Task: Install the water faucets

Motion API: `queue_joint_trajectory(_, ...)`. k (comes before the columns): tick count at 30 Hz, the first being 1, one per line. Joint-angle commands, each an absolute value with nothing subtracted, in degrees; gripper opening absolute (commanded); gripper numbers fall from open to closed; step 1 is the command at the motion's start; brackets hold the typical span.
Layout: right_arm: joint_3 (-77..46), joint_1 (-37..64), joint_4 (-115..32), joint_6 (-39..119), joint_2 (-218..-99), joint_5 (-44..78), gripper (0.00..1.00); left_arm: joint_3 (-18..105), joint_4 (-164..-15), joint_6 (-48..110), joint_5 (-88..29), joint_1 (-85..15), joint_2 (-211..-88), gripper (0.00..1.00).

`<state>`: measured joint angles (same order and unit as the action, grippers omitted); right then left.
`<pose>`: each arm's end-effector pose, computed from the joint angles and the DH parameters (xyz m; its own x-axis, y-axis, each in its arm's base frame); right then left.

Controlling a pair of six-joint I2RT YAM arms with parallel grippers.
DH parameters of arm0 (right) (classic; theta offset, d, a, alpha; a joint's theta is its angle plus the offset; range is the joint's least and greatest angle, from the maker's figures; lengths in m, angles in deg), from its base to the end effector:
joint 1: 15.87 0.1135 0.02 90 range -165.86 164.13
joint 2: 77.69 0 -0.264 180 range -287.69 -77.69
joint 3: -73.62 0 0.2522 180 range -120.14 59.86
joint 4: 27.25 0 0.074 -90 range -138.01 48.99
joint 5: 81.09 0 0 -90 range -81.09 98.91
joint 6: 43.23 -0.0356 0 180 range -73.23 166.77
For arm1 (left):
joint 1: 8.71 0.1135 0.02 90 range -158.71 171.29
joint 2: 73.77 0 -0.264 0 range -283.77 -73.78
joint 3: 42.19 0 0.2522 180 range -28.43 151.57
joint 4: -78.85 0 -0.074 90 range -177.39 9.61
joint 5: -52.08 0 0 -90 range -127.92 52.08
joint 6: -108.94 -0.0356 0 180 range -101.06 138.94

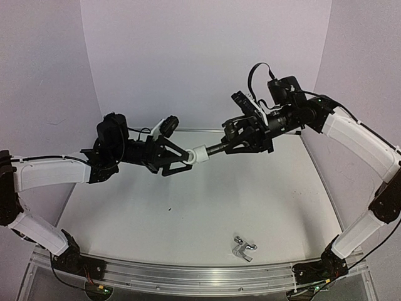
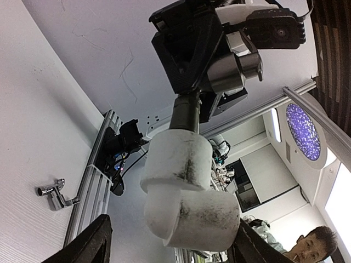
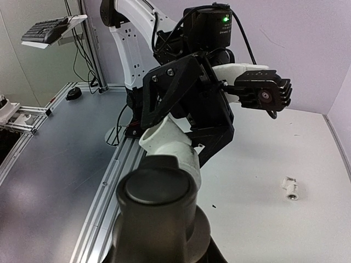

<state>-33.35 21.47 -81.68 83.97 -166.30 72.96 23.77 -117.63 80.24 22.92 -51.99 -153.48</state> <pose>0.2393 0.2228 0.4041 0.1370 -0.2283 -0.9639 -0.9547 -0.2899 -0.0670 0.2037 -0.2345 0.3177 -0.8334 0.1977 -0.5162 0.4958 -0.1455 -0.8562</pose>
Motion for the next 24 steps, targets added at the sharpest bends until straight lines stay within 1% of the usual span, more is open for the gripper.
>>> queue_joint_trajectory(1, -35.2, 22.1, -77.8, 82.7, -166.5, 75.3, 0.0, 27.0, -120.1, 79.2, 24.8, -52.6, -153.8, 0.68)
queue_joint_trajectory(4, -35.1, 22.2, -77.5, 82.4, -166.8, 75.4, 0.0, 27.6, -120.5, 79.1, 25.3, -52.9, -154.1, 0.65)
queue_joint_trajectory(9, -34.5, 22.3, -75.9, 80.3, -167.1, 75.3, 0.0, 28.1, -119.3, 77.4, 25.0, -53.3, -153.7, 0.51)
queue_joint_trajectory(15, -32.4, 22.3, -71.0, 73.4, -166.9, 76.0, 0.0, 28.4, -111.7, 69.1, 21.5, -53.3, -150.2, 0.36)
queue_joint_trajectory(20, -29.7, 22.3, -65.1, 64.3, -167.0, 77.0, 0.0, 28.7, -105.3, 61.3, 17.7, -53.4, -147.1, 0.29)
queue_joint_trajectory(24, -27.4, 22.3, -60.8, 56.8, -167.1, 77.2, 0.0, 29.1, -99.5, 54.6, 13.8, -53.6, -144.6, 0.26)
